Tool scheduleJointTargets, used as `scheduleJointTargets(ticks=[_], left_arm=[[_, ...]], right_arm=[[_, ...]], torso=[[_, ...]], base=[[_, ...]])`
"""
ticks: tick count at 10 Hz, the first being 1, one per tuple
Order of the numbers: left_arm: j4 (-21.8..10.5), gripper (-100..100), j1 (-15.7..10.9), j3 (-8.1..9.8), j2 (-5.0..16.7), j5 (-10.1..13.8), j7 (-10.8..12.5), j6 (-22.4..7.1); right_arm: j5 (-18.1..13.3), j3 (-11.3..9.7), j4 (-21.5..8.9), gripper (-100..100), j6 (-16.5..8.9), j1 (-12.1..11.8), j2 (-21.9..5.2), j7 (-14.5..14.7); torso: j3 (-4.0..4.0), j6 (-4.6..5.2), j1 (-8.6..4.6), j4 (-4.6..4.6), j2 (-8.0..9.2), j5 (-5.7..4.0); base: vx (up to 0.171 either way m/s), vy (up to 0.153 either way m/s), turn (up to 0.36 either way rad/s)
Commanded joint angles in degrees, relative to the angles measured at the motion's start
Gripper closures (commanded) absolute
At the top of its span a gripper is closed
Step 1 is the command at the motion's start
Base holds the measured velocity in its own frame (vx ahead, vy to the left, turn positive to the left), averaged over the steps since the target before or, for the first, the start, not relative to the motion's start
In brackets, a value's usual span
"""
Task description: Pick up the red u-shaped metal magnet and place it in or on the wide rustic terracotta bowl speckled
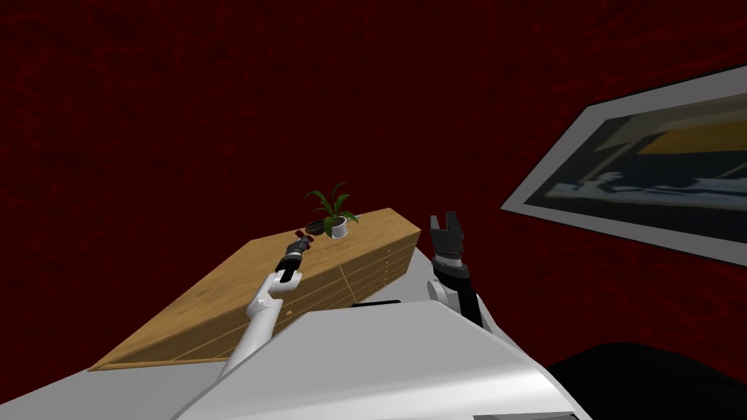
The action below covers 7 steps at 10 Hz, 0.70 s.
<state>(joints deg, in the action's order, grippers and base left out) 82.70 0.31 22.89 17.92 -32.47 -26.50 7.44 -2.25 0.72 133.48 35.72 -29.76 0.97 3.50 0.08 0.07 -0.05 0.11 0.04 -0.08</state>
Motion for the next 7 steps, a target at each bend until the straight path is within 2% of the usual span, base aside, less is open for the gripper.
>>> scheduleJointTargets(ticks=[1,2,4,5,7], left_arm=[[1.6,100,-1.0,0.59,2.1,0.9,-0.5,0.0],[1.6,100,-1.0,0.59,2.1,0.9,-0.5,0.0],[2.8,100,-3.5,1.81,5.7,3.2,-1.3,0.4],[2.8,100,-3.5,1.81,5.7,3.2,-1.3,0.4],[3.5,100,-6.1,2.96,9.4,6.2,-2.0,0.9]], right_arm=[[0.0,0.0,0.0,0,0.0,0.0,0.0,0.0],[0.0,0.0,0.0,0,0.0,0.0,0.0,0.0],[0.0,0.0,0.0,0,0.0,0.0,0.0,0.0],[0.0,0.0,0.0,0,0.0,0.0,0.0,0.0],[0.0,0.0,0.0,0,0.0,0.0,0.0,0.0]], torso=[[0.0,0.0,0.0,0.0,0.0,0.0],[0.02,0.0,0.06,0.01,0.04,0.0],[0.06,0.01,0.07,0.02,0.1,-0.01],[0.11,0.05,0.02,0.07,0.17,-0.06],[0.12,0.01,0.06,0.04,0.21,-0.03]], base=[[-0.031,-0.026,-0.029],[-0.025,-0.015,-0.016],[-0.049,-0.018,-0.045],[-0.05,-0.01,-0.042],[-0.071,-0.023,-0.063]])
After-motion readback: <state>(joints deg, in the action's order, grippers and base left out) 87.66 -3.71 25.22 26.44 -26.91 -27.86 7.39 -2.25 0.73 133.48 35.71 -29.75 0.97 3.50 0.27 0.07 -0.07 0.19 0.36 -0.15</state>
